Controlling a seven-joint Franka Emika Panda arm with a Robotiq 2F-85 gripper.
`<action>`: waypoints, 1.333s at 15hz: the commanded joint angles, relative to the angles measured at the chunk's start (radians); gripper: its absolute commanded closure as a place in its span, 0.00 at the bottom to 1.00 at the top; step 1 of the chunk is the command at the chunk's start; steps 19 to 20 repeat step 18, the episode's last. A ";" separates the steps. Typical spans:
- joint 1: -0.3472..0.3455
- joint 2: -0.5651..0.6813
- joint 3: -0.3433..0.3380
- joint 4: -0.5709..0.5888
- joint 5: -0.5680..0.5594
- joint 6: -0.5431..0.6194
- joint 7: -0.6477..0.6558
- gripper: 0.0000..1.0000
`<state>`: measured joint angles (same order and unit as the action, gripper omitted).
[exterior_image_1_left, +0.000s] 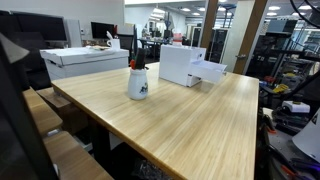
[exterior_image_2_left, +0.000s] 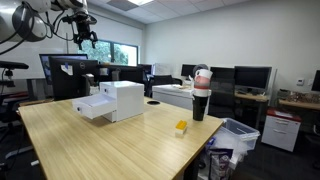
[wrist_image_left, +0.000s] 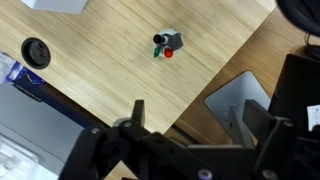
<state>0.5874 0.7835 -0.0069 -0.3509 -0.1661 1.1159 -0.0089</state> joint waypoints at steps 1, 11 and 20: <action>-0.031 -0.009 0.027 -0.020 0.041 -0.003 0.050 0.00; -0.087 0.006 0.049 -0.033 0.074 -0.016 0.037 0.00; -0.088 0.006 0.052 -0.034 0.077 -0.017 0.037 0.00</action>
